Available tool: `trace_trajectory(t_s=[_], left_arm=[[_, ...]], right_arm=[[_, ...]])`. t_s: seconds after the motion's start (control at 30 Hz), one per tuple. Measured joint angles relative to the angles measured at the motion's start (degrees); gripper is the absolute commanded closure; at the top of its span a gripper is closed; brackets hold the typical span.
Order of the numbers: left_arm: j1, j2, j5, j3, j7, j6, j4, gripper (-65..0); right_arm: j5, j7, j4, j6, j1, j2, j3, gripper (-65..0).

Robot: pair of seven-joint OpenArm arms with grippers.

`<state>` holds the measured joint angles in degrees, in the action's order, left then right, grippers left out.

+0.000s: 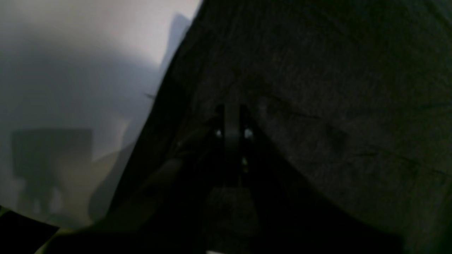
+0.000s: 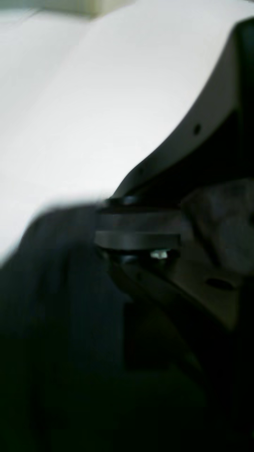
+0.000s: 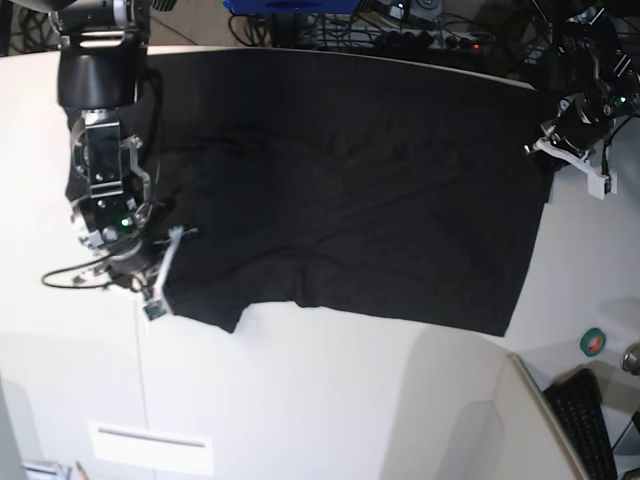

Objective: Layout the t-shirt on the table in an organized manner, then fold the t-shirt properly
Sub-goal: 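Grasp the black shirt's hem corner with the right gripper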

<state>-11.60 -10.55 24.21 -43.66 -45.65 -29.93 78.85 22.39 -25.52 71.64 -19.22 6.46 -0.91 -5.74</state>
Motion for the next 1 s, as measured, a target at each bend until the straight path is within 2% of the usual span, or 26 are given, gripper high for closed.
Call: trace_trajectory(t_s=[0.07, 0.17, 0.23, 0.4, 0.53, 0.67, 0.77, 0.87, 1.0], left_arm=[[0.0, 0.0, 0.0, 0.0, 0.0, 0.0, 0.0, 0.0], [0.2, 0.0, 0.1, 0.0, 0.0, 0.0, -0.6, 0.0], [0.6, -0.1, 0.0, 0.0, 0.0, 0.0, -2.7, 0.0], [0.6, -0.1, 0.1, 0.0, 5.7, 0.0, -8.2, 0.0], [0.8, -0.6, 1.1, -0.1, 7.5, 0.0, -12.7, 0.0], [0.8, -0.4, 0.9, 0.0, 10.6, 0.0, -13.5, 0.0], [0.8, -0.3, 0.9, 0.0, 10.8, 0.0, -13.7, 0.0], [1.0, -0.6, 1.5, 0.0, 11.8, -0.3, -15.2, 0.0], [1.1, -1.1, 1.8, 0.0, 12.0, -0.5, -15.9, 0.0]], right_arm=[[0.0, 0.0, -2.5, -2.8, 0.1, 0.3, 0.1, -6.2], [0.4, -0.7, -7.1, -2.9, 1.1, 0.2, -0.2, 0.0], [0.3, -0.6, -9.4, -2.9, 2.6, 0.0, -0.4, 0.0], [0.0, 0.5, -11.0, -2.8, 5.2, -0.3, -0.5, 0.0], [0.2, 0.0, -12.1, -2.9, 5.5, -2.7, -0.5, 0.0], [0.3, 0.1, -16.6, -2.7, 8.2, -5.0, -0.5, 0.0], [-0.1, 0.6, -19.7, -2.7, 9.5, -5.9, -0.5, 0.0], [-0.3, 2.1, -23.6, 1.0, 10.8, -7.5, -0.5, 0.0], [-0.6, 7.3, -31.4, 2.6, 14.1, -10.6, -0.6, 0.0]])
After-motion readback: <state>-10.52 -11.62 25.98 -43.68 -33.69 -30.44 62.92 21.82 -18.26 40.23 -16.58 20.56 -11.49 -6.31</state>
